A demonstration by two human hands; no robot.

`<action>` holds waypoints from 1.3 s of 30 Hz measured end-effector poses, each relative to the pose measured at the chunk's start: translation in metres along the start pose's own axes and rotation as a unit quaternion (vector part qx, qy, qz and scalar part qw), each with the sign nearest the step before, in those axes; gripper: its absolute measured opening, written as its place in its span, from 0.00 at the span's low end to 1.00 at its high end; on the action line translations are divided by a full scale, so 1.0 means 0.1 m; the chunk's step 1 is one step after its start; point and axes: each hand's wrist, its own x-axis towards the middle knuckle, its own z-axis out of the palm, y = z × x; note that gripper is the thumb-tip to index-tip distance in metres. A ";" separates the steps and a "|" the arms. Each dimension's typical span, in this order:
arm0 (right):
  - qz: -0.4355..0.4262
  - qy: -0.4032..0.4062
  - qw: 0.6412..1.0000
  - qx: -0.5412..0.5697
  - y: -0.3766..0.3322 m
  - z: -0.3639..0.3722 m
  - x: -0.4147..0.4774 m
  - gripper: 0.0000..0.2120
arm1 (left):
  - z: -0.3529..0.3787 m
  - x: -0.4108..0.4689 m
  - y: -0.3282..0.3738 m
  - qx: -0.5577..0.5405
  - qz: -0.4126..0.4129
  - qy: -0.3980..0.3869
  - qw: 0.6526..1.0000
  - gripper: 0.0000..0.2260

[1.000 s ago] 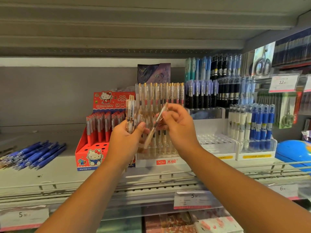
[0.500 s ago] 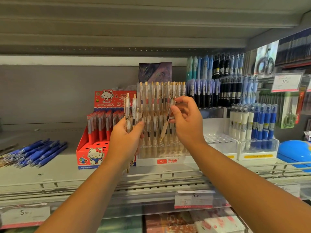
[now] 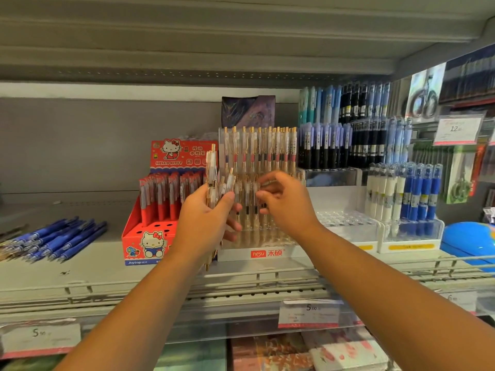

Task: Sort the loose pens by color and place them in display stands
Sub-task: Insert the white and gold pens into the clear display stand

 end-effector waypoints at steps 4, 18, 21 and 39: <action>0.005 0.019 0.998 -0.055 0.00 -0.02 0.01 0.10 | 0.00 -0.01 0.00 -0.015 -0.004 -0.006 1.000 0.03; -0.087 0.042 0.995 -0.019 -0.34 0.05 -0.17 0.12 | 0.01 -0.03 0.02 -0.045 0.019 -0.038 0.998 0.06; -0.043 -0.011 0.997 0.063 -0.44 0.12 -0.21 0.11 | 0.01 -0.04 0.03 -0.038 0.032 -0.049 0.998 0.07; 0.082 0.033 0.981 0.174 -0.46 0.02 -0.22 0.07 | 0.01 -0.05 0.05 -0.055 0.033 -0.027 0.998 0.05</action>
